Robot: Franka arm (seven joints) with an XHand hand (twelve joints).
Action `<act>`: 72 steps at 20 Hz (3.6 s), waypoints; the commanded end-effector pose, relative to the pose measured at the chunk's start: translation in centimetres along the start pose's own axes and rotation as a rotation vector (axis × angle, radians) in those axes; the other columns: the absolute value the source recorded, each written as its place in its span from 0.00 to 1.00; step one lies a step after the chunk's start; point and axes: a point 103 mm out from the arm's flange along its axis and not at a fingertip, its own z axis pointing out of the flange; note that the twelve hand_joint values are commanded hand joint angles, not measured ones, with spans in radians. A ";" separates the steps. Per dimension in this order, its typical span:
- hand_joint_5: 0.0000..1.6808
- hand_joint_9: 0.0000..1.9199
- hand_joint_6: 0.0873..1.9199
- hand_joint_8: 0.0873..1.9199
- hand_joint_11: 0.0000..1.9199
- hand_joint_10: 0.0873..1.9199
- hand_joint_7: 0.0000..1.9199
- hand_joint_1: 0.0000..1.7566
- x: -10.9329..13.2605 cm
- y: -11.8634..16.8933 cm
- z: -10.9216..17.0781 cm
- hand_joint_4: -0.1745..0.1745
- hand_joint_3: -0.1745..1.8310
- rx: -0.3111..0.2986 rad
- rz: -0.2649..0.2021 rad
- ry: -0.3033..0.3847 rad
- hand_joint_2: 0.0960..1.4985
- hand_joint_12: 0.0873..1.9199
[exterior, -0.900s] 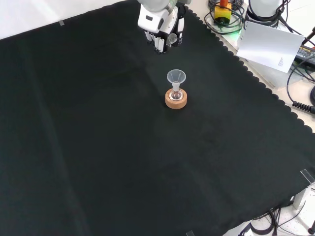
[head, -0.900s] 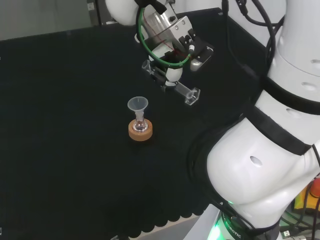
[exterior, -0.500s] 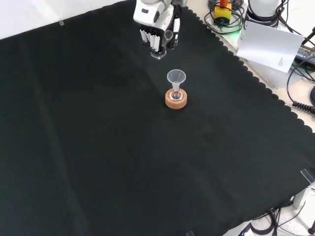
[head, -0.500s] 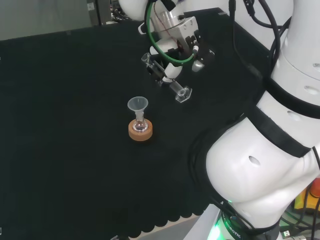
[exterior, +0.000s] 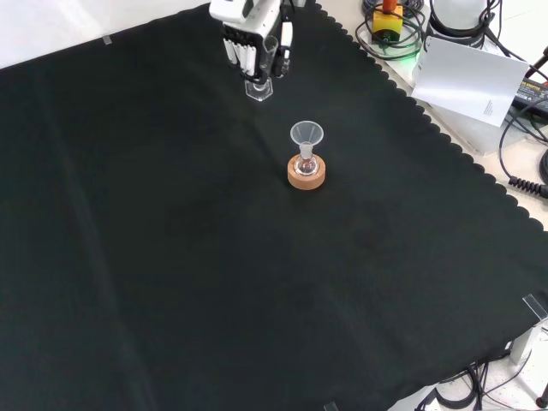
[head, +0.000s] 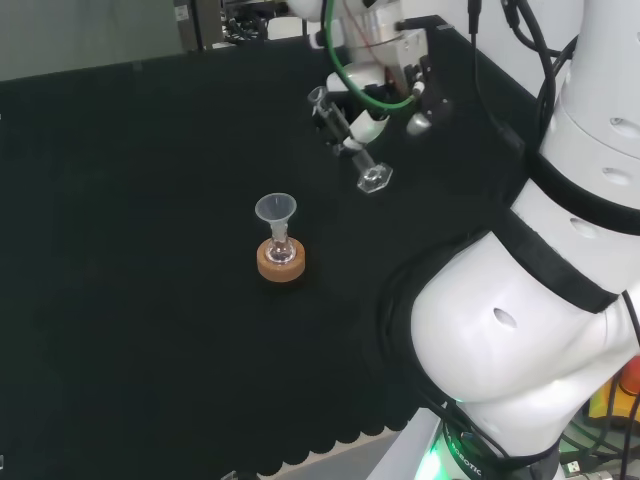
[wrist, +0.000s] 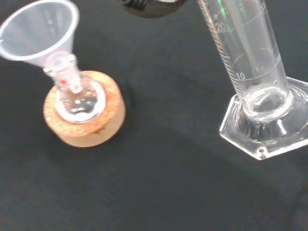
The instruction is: Put the graduated cylinder back on the table.
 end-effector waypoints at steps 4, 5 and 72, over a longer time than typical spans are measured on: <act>0.56 0.73 0.53 0.52 0.62 0.00 0.51 0.71 -4.7 6.7 3.7 0.00 0.09 -0.171 -0.067 0.199 0.73 0.37; 0.56 0.73 0.53 0.52 0.62 0.00 0.51 0.71 -4.9 7.1 3.8 0.00 0.09 -0.175 -0.070 0.204 0.73 0.37; 0.52 0.64 0.51 0.27 0.43 0.00 0.46 0.61 -5.2 14.2 8.0 0.46 0.08 -0.279 -0.072 0.368 0.73 0.56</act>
